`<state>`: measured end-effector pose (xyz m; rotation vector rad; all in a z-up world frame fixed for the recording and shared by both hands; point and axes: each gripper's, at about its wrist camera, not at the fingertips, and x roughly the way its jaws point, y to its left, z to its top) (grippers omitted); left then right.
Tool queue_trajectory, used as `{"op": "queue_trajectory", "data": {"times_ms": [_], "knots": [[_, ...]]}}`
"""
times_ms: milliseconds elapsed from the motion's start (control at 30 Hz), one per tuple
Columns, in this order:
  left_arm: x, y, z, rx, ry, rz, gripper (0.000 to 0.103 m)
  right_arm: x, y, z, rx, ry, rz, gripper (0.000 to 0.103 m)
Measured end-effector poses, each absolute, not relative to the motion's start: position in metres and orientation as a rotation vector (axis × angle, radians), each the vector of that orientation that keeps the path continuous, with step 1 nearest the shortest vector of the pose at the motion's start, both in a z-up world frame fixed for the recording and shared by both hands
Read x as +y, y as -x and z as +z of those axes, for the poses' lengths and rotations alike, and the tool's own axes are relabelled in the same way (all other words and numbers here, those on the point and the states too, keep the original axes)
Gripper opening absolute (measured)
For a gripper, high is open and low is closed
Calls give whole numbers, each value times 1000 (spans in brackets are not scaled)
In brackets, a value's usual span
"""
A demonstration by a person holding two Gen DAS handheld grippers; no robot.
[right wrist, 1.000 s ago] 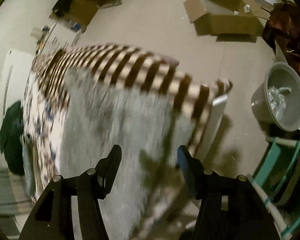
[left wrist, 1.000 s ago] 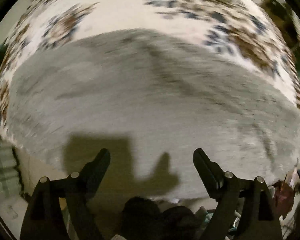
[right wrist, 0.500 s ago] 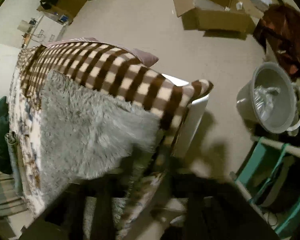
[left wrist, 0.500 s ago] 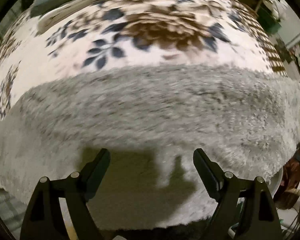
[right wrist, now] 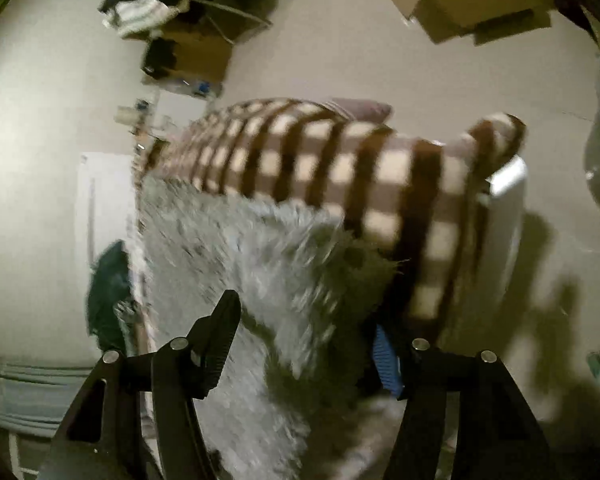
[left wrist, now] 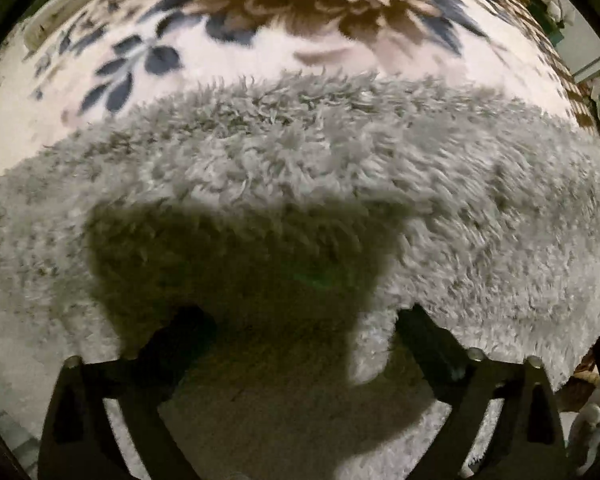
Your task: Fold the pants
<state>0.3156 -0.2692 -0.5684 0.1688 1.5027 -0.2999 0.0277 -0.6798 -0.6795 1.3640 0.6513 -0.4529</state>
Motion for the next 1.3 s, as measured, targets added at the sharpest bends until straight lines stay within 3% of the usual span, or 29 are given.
{"op": "queue_trajectory", "data": {"times_ms": [100,200,300,567,600,633,667,733,1000,1167,1300], "knots": [[-276,-325,-575,1509,-193,-282,103,-687,-35,-682,576,-1368,-396,65],[-316,-347,-583,1493,-202,-259,103,-695,-48,-685,555,-1318,-334,73],[-341,-326,-595,1477,-194,-249,103,-701,-64,-690,558,-1314,-238,74],[-287,-254,-568,1434,-191,-255,103,-691,-106,-689,642,-1231,-140,75],[-285,-252,-567,1437,-192,-256,103,-692,-108,-688,637,-1243,-147,68],[-283,-247,-566,1440,-192,-257,103,-692,-110,-686,637,-1246,-159,47],[-283,-246,-563,1444,-192,-259,103,-693,-112,-686,643,-1251,-174,36],[-282,-243,-553,1449,-167,-266,103,-691,-116,-678,649,-1247,-210,31],[-233,-221,-491,1377,-4,-250,103,-644,-142,-579,672,-1085,-195,28],[-170,-205,-451,1339,109,-184,103,-560,-171,-516,740,-924,-94,27],[-97,-192,-429,1305,197,-100,103,-460,-200,-496,808,-794,16,27]]}}
